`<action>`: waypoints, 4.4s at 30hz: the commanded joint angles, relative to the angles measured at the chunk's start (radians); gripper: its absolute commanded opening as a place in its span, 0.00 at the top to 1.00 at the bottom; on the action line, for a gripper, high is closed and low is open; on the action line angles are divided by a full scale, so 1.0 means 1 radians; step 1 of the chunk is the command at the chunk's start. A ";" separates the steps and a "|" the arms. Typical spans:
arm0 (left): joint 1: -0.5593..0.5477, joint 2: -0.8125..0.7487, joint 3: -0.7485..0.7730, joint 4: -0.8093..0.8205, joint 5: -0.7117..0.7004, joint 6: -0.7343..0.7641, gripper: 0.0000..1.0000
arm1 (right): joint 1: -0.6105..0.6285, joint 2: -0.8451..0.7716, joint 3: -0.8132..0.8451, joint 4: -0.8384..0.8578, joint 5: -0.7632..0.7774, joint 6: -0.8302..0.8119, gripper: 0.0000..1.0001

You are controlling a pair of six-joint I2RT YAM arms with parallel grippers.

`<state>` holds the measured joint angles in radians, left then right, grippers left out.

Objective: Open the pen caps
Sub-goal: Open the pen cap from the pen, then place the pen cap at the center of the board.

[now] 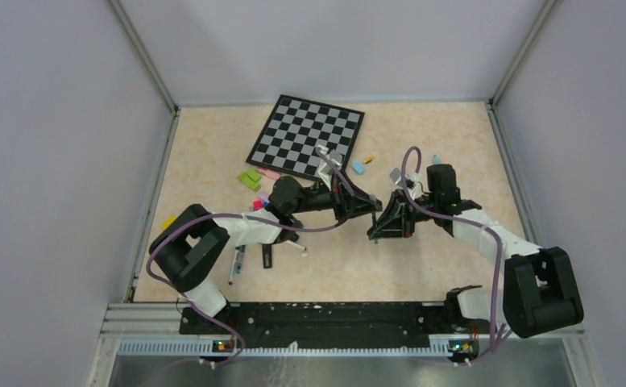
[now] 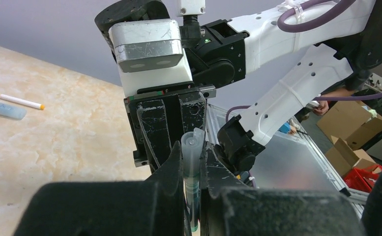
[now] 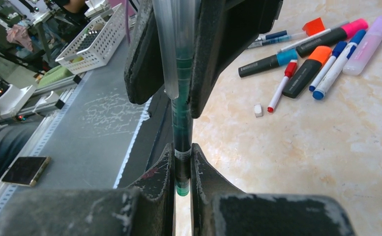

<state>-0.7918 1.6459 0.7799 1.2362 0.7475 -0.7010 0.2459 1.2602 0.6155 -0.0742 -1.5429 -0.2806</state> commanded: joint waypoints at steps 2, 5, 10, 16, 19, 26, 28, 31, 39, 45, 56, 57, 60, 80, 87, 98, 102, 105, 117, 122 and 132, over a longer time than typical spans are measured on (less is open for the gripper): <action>0.050 -0.056 0.153 0.151 -0.038 0.046 1.00 | 0.008 -0.030 -0.008 -0.088 0.004 -0.086 1.00; 0.073 -0.089 0.238 0.028 -0.042 0.105 1.00 | 0.008 -0.042 -0.013 -0.094 0.004 -0.094 1.00; 0.124 -0.135 0.332 -0.105 -0.067 0.136 1.00 | 0.005 -0.077 0.006 -0.226 0.045 -0.216 1.00; 0.134 -0.196 0.394 -0.260 -0.096 0.189 1.00 | -0.010 -0.084 0.087 -0.546 0.163 -0.534 1.00; 0.133 -0.273 0.373 -0.376 -0.122 0.241 1.00 | -0.054 -0.104 0.103 -0.573 0.178 -0.552 1.00; 0.134 -0.511 0.187 -0.658 -0.210 0.271 1.00 | -0.191 -0.182 0.113 -0.555 0.210 -0.518 1.00; 0.132 -0.584 0.123 -0.744 -0.231 0.253 1.00 | -0.219 -0.193 0.115 -0.544 0.225 -0.501 1.00; 0.132 -0.692 0.019 -0.847 -0.271 0.223 1.00 | -0.273 -0.199 0.116 -0.537 0.240 -0.490 1.00; 0.129 -0.864 -0.182 -0.943 -0.310 0.162 1.00 | -0.333 -0.175 0.110 -0.523 0.271 -0.475 1.00; 0.127 -0.853 -0.182 -1.011 -0.309 0.221 1.00 | -0.369 -0.146 0.112 -0.529 0.296 -0.482 1.00; 0.099 -0.759 -0.172 -0.980 -0.338 0.229 1.00 | -0.438 -0.126 0.089 -0.434 0.340 -0.400 1.00; 0.093 -0.753 -0.160 -0.996 -0.349 0.244 1.00 | -0.438 -0.117 0.086 -0.418 0.355 -0.383 1.00; 0.084 -0.725 -0.147 -0.999 -0.365 0.261 1.00 | -0.444 -0.087 0.091 -0.408 0.376 -0.354 1.00; 0.015 -0.672 -0.012 -1.149 -0.449 0.262 1.00 | -0.461 -0.074 0.086 -0.252 0.398 -0.160 1.00; -0.018 -0.659 -0.013 -1.145 -0.477 0.261 1.00 | -0.462 -0.085 0.095 -0.251 0.398 -0.148 1.00; -0.043 -0.671 -0.040 -1.129 -0.491 0.264 1.00 | -0.462 -0.085 0.095 -0.253 0.393 -0.152 1.00; -0.044 -0.658 -0.040 -1.117 -0.482 0.267 1.00 | -0.462 -0.087 0.101 -0.258 0.405 -0.153 1.00; -0.046 -0.664 -0.063 -1.088 -0.483 0.270 1.00 | -0.462 -0.093 0.117 -0.297 0.413 -0.177 1.00; -0.048 -0.534 -0.064 -1.001 -0.675 0.245 1.00 | -0.462 -0.110 0.143 -0.321 0.590 -0.197 1.00; -0.060 -0.280 0.102 -1.047 -0.767 0.206 1.00 | -0.474 -0.108 0.142 -0.273 0.707 -0.126 1.00; -0.076 0.254 0.642 -1.220 -0.902 0.342 1.00 | -0.602 -0.121 0.145 -0.208 0.871 0.017 1.00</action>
<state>-0.8650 1.7573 1.2453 0.0772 -0.0879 -0.4355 -0.2974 1.1713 0.7166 -0.3317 -0.7437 -0.3328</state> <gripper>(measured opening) 0.074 0.055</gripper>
